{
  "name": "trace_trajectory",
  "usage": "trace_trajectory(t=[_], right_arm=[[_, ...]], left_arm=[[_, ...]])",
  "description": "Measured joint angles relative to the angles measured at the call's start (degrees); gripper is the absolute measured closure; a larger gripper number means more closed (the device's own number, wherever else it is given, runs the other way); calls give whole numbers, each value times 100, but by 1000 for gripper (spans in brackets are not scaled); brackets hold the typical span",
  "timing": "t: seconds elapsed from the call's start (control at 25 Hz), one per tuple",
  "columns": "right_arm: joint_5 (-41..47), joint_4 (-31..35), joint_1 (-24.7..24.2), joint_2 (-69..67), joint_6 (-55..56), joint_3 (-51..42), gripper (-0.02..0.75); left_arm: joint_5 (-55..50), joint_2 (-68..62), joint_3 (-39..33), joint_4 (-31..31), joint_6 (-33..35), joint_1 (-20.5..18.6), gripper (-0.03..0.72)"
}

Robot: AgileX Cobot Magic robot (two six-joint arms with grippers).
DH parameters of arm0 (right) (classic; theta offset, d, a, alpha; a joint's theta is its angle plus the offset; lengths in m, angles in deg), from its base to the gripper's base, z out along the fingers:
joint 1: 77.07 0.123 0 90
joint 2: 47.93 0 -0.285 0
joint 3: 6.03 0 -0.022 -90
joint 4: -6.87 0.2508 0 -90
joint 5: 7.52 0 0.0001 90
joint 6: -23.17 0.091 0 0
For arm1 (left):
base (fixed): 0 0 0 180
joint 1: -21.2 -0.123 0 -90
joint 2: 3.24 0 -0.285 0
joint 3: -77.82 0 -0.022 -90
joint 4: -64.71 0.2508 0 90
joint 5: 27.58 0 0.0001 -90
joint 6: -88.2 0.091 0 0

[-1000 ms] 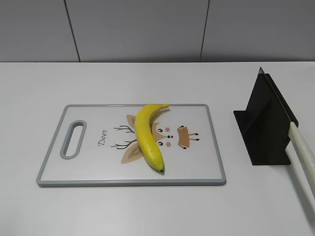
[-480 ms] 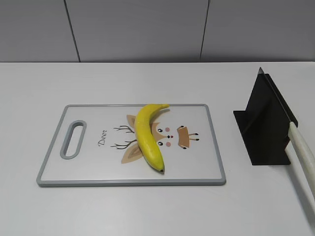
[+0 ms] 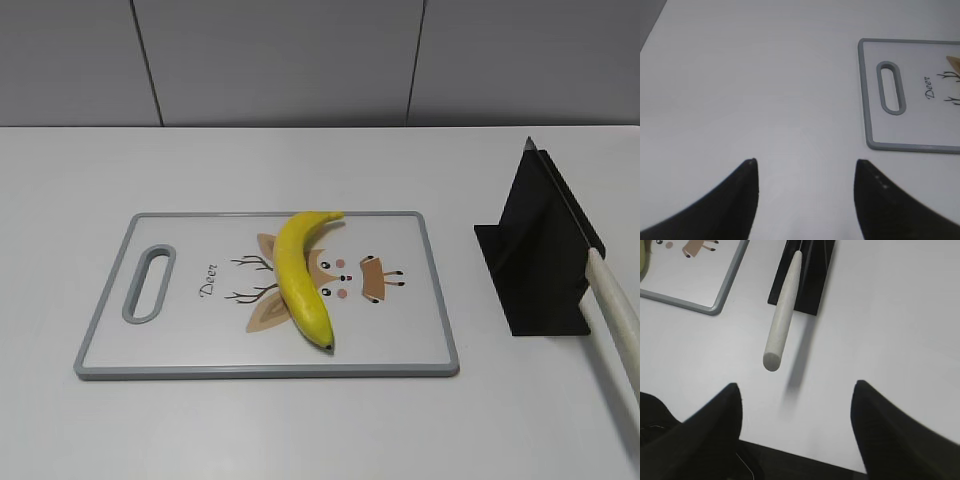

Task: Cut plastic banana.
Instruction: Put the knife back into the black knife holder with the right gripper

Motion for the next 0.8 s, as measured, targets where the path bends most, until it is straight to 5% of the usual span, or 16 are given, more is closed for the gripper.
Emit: trace_trajectory(t=[0.8], right_arm=[[-125, 0, 0, 1437, -24, -604, 216]], left_arm=[[420, 1455, -369, 0, 114, 0, 98]])
